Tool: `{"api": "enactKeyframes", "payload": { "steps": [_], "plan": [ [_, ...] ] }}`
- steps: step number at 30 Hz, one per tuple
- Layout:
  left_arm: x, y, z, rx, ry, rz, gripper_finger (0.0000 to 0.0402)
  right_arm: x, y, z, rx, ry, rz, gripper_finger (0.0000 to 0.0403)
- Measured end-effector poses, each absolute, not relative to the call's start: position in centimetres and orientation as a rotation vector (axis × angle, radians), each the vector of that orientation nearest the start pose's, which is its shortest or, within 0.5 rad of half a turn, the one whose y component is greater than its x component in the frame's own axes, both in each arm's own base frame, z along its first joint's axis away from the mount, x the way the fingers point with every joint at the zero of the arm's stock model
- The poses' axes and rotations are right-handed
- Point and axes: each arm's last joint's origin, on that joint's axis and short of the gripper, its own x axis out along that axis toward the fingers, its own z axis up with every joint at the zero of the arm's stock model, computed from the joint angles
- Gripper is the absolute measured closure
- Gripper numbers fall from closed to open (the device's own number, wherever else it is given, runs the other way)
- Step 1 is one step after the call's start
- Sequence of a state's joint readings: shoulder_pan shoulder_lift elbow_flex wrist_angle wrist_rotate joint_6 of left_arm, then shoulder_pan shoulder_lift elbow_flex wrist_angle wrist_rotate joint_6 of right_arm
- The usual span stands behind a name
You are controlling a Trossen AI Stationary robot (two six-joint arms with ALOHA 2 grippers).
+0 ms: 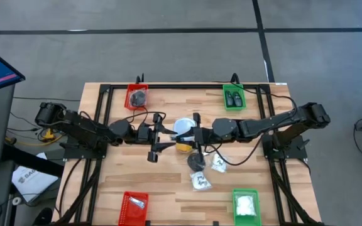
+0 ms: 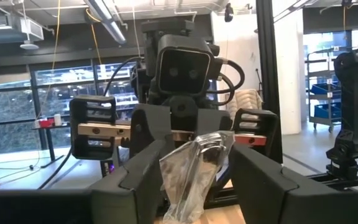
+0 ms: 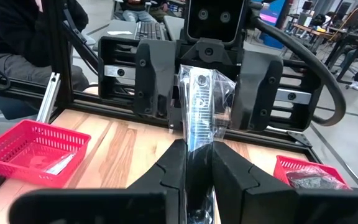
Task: Pick & Place Travel size toiletries
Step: Put the nail cutter into the bottom orange bin
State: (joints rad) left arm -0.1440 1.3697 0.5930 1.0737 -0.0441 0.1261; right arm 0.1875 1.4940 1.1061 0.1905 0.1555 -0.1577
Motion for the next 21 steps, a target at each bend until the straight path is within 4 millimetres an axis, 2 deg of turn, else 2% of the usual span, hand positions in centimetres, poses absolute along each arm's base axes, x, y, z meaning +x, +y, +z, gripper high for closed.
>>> {"api": "enactKeyframes", "payload": {
  "steps": [8,15,21],
  "plan": [
    [27.38,-3.84,26.16,0.097,-0.302,-0.080,0.0284,33.85,5.97,31.07,-0.191,0.192,0.047,0.0359],
    [27.37,-3.85,26.19,0.115,-0.306,-0.078,0.0366,33.85,5.93,31.08,-0.184,0.192,0.043,0.0359],
    [27.37,-3.85,26.19,0.130,-0.306,-0.076,0.0369,33.83,5.94,31.06,-0.187,0.195,0.045,0.0359]
  ]
}}
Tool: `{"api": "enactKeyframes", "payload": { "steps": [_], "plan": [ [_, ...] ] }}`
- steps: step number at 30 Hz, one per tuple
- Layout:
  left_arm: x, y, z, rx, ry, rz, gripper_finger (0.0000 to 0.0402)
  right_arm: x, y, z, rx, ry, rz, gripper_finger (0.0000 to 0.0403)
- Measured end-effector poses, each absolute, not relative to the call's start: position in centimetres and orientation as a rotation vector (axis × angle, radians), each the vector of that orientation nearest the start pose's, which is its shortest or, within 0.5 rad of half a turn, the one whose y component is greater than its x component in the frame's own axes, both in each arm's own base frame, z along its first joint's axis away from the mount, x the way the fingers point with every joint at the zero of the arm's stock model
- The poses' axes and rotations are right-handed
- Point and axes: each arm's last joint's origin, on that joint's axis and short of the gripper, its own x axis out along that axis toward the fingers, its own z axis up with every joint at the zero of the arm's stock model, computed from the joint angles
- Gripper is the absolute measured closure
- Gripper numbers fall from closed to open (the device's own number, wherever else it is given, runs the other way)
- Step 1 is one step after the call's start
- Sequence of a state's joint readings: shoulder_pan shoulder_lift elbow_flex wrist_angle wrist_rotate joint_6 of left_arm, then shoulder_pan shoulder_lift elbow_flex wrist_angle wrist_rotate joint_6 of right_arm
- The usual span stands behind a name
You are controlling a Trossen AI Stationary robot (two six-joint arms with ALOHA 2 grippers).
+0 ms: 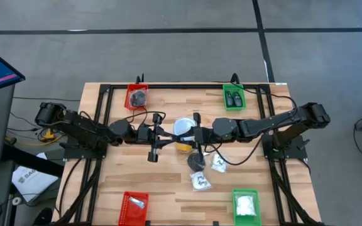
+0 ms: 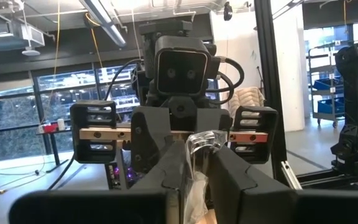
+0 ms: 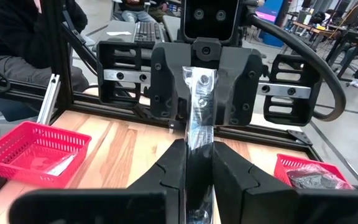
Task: Pick & Place Travel size toiletries
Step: Put the nail cutter into the bottom orange bin
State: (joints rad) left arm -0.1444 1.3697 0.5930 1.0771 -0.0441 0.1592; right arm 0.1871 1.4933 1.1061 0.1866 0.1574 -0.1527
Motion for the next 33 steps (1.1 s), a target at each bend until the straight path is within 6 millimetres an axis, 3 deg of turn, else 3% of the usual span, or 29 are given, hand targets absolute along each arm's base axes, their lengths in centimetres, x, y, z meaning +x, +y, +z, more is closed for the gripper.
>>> {"api": "enactKeyframes", "payload": {
  "steps": [5,14,23,33],
  "plan": [
    [27.4,-3.9,26.1,0.127,-0.303,-0.076,0.0369,33.8,5.9,31.0,-0.189,0.198,0.045,0.0353],
    [27.3,-4.1,26.1,0.116,-0.302,-0.085,0.0369,33.8,6.0,30.9,-0.208,0.207,0.050,0.0298],
    [27.1,-4.7,26.1,0.107,-0.279,-0.111,0.0369,33.7,6.0,30.4,-0.212,0.259,0.057,0.0273],
    [24.9,-6.1,27.1,0.026,-0.134,-0.193,0.0369,33.4,6.3,30.0,-0.217,0.311,0.067,0.0260]
  ]
}}
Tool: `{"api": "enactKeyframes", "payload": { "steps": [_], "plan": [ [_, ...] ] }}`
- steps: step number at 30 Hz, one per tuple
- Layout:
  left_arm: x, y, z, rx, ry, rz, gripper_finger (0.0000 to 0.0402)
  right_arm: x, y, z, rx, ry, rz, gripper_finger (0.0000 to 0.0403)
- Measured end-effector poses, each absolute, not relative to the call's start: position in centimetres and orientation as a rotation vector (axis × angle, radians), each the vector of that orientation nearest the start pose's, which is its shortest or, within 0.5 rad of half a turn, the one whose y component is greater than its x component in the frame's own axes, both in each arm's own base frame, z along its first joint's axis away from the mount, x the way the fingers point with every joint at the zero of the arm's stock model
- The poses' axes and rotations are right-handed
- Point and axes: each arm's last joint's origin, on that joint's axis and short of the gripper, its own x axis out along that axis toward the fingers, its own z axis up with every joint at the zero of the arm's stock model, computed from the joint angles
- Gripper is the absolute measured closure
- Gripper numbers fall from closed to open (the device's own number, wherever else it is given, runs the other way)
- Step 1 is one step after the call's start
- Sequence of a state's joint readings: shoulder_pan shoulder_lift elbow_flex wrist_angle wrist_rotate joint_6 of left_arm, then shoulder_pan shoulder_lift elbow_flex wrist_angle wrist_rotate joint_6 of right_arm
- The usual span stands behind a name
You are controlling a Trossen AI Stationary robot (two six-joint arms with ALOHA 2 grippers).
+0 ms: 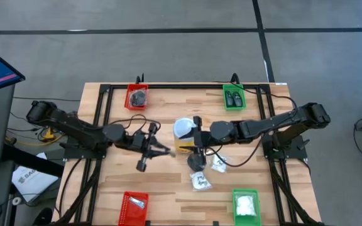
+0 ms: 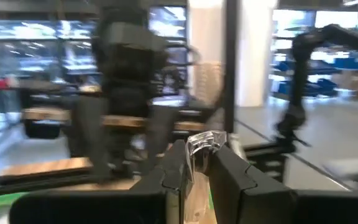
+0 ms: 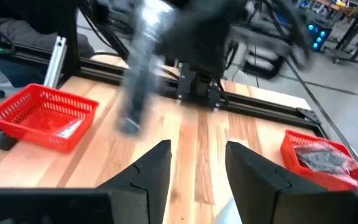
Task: Pick & Place Travel size toiletries
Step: Put the nail cutter into the bottom orange bin
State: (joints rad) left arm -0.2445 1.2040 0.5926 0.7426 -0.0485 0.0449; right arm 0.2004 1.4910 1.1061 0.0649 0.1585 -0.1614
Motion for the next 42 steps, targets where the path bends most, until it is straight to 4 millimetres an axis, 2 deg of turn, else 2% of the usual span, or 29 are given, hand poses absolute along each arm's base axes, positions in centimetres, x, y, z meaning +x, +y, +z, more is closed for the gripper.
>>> {"api": "enactKeyframes", "payload": {
  "steps": [8,16,26,32,38,42],
  "plan": [
    [22.0,-7.8,27.9,-0.041,-0.022,-0.293,0.0369,33.3,6.3,29.7,-0.182,0.346,0.063,0.0262],
    [19.8,-9.5,26.6,-0.180,0.226,-0.373,0.0369,33.2,6.3,29.4,-0.171,0.374,0.062,0.0263],
    [18.9,-12.4,23.9,-0.224,0.484,-0.511,0.0369,33.2,6.3,29.5,-0.171,0.373,0.062,0.0262],
    [18.7,-14.2,22.5,-0.199,0.578,-0.634,0.0369,33.2,6.3,29.4,-0.172,0.377,0.063,0.0266],
    [18.8,-15.4,21.1,-0.171,0.645,-0.666,0.0367,33.1,6.3,29.3,-0.172,0.390,0.063,0.0261],
    [18.9,-16.0,19.9,-0.151,0.697,-0.677,0.0353,33.1,6.3,29.2,-0.164,0.400,0.062,0.0259]
  ]
}}
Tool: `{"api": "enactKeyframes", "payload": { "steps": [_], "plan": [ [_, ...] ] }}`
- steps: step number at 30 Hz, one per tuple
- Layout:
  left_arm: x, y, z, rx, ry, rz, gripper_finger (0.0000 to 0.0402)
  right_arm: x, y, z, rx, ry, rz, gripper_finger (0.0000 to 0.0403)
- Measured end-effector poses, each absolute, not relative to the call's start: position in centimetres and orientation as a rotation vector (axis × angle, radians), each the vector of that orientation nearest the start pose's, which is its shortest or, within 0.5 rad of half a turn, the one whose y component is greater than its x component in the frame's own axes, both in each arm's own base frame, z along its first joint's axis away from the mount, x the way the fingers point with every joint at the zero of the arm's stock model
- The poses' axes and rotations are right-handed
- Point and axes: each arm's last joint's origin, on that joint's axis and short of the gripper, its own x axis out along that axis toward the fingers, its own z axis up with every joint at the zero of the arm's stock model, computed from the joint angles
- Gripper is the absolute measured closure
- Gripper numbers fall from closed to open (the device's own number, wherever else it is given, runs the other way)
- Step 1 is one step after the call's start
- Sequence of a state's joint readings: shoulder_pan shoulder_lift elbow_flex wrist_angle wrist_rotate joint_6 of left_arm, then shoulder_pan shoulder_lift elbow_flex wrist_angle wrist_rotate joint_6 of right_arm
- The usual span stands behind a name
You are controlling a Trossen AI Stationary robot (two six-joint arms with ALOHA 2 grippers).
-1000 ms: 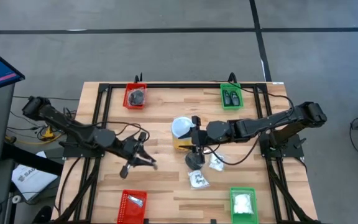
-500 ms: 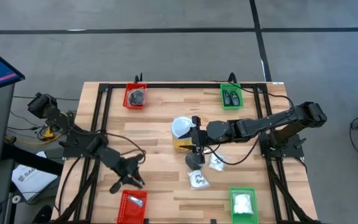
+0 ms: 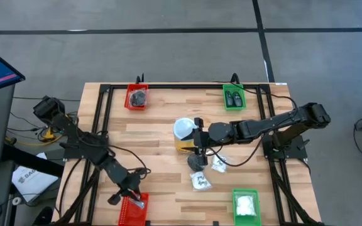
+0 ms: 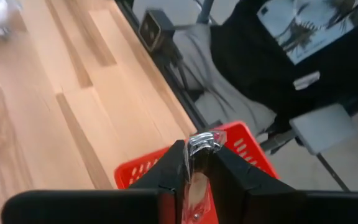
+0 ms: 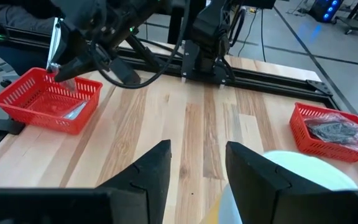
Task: Pick & Place Travel size toiletries
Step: Put the nail cutter into the bottom orange bin
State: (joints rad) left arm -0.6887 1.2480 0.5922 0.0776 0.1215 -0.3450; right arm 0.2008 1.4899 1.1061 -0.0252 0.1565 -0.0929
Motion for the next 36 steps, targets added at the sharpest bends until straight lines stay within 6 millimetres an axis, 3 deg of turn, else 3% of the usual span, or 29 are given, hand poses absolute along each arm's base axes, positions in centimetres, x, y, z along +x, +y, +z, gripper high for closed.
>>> {"api": "enactKeyframes", "payload": {
  "steps": [7,16,36],
  "plan": [
    [19.5,-16.7,18.6,-0.153,0.739,-0.714,0.0365,33.1,6.3,29.2,-0.165,0.401,0.063,0.0264],
    [19.9,-17.2,17.7,-0.165,0.755,-0.753,0.0344,33.0,6.2,29.0,-0.158,0.427,0.061,0.0263],
    [20.1,-17.3,17.6,-0.227,0.775,-0.728,0.0335,33.0,6.2,29.0,-0.157,0.429,0.061,0.0261]
  ]
}}
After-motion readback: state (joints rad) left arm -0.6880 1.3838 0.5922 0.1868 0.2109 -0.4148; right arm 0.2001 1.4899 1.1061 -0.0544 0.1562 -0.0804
